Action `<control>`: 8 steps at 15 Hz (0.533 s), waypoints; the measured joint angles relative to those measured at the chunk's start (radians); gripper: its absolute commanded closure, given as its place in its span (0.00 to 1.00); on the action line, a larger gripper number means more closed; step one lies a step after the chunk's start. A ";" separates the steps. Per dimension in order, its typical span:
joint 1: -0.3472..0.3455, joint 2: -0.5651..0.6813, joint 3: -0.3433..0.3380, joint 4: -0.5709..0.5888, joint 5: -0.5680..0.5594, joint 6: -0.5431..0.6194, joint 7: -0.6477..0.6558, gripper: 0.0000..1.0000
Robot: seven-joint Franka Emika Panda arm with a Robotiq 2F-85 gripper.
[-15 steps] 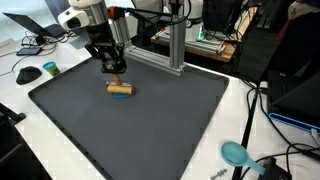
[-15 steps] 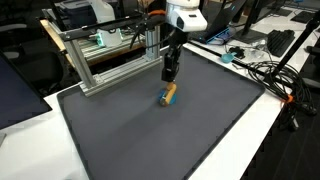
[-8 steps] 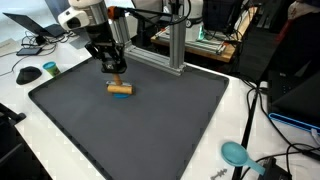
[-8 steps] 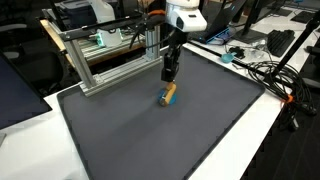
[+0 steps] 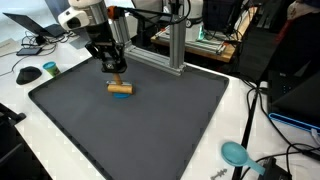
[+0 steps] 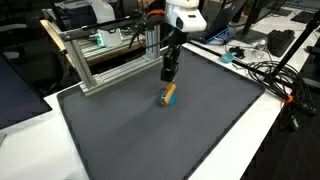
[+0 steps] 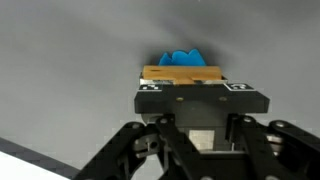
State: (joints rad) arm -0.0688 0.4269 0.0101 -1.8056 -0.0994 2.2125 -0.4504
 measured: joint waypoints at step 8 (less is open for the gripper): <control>-0.001 0.000 0.000 0.000 0.000 -0.006 -0.006 0.78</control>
State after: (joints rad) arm -0.0696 0.4266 0.0100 -1.8055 -0.0994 2.2068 -0.4563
